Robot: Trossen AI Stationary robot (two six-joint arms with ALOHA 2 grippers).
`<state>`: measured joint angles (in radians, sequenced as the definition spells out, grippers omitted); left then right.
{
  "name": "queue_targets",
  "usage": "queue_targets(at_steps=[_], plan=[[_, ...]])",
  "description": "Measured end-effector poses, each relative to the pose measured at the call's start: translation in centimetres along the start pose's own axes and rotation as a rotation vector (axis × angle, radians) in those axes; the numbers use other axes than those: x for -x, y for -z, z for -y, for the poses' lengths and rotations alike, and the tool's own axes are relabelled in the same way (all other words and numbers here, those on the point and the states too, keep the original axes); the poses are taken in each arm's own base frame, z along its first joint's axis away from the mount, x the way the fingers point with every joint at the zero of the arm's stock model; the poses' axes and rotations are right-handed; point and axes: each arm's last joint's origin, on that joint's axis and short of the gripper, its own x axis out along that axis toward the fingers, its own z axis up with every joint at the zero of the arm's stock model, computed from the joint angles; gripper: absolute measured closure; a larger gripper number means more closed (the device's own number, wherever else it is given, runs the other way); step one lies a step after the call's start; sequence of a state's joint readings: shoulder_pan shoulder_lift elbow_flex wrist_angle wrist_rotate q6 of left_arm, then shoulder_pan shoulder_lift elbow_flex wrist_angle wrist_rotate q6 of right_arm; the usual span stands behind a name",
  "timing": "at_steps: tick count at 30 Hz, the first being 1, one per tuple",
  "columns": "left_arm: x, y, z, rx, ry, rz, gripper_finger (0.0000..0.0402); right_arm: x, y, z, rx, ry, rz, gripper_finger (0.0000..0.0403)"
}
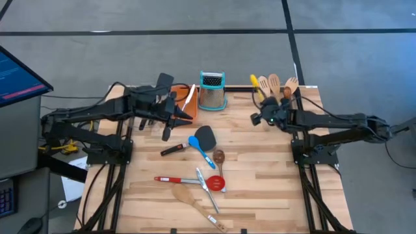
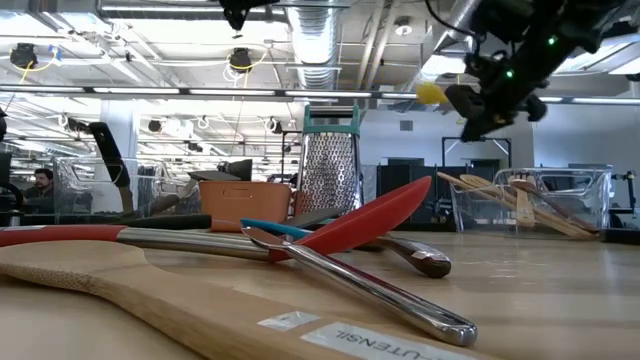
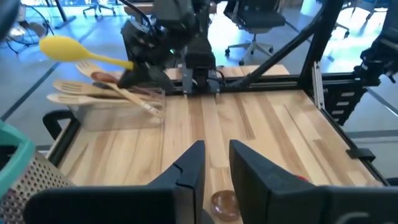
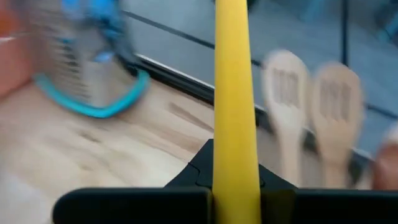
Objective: Pick & Place Kitchen Items
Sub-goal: Put the yellow spoon into the right transparent bin
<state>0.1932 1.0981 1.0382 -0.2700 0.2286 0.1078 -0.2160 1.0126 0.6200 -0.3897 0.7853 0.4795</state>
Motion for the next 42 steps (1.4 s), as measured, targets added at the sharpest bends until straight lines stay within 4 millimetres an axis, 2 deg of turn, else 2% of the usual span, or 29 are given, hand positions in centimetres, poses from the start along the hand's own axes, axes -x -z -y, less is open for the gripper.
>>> queue_targets(at_steps=[5,13,22,25,30,42], plan=[[-0.4,1.1,0.0,0.006,0.003,-0.027,0.0351,-1.0,0.5,1.7,-0.063,0.089,-0.099,0.0402],[-0.5,1.4,0.0,0.008,0.003,-0.034,0.0354,-3.2,1.3,2.5,-0.065,0.133,-0.247,0.0402],[-0.5,1.3,0.0,0.007,0.003,-0.029,0.0354,-5.0,3.5,3.3,-0.046,0.227,-0.383,0.0402],[-0.5,1.3,0.0,0.007,0.003,-0.028,0.0354,-5.3,4.9,3.6,-0.056,0.233,-0.426,0.0402],[-0.5,1.3,0.0,0.005,-0.004,-0.022,0.0354,-5.3,5.8,3.8,-0.094,0.243,-0.418,0.0402],[-0.5,1.3,-0.1,0.004,-0.043,-0.025,0.0354,-5.1,5.6,3.9,-0.110,0.219,-0.395,0.0359]])
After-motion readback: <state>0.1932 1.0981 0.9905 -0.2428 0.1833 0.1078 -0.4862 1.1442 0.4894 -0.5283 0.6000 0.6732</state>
